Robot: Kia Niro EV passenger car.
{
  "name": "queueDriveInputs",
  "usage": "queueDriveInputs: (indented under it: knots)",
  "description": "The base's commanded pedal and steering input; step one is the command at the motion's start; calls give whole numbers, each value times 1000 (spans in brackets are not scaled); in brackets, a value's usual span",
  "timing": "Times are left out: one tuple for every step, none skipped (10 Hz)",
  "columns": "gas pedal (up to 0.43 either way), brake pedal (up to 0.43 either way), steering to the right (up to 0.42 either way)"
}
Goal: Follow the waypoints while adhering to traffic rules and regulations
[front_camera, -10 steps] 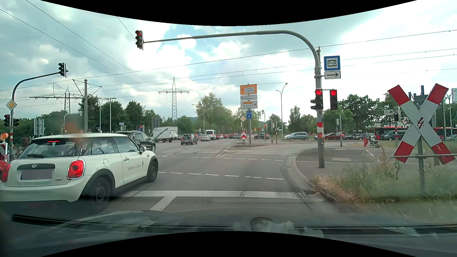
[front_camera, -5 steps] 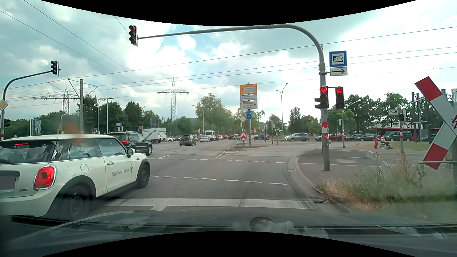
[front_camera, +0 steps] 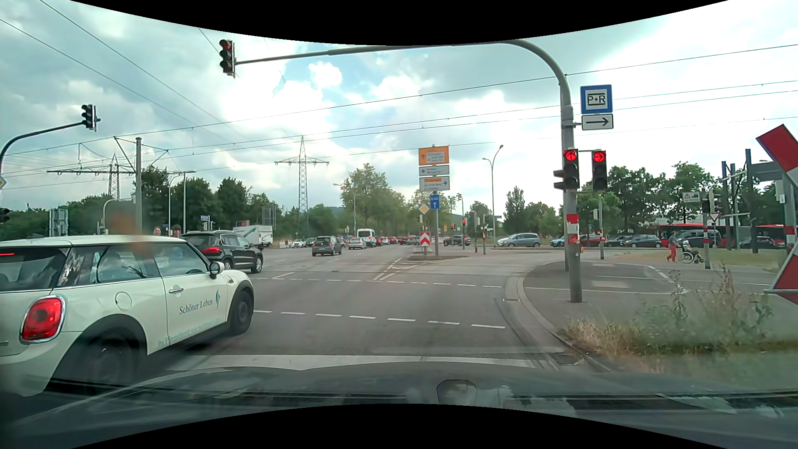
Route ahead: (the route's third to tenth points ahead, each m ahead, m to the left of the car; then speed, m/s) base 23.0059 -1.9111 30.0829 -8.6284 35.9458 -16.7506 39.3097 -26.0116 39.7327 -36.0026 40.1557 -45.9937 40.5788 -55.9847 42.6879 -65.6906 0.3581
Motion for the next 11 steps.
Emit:
queueDriveInputs:
  knots:
    - [0, 171, 4]
    - [0, 171, 4]
    - [0, 171, 4]
    - [0, 171, 5]
    - [0, 171, 5]
    - [0, 177, 5]
    - [0, 177, 5]
    - [0, 177, 5]
    - [0, 177, 5]
    - [0, 183, 5]
    - [0, 189, 4]
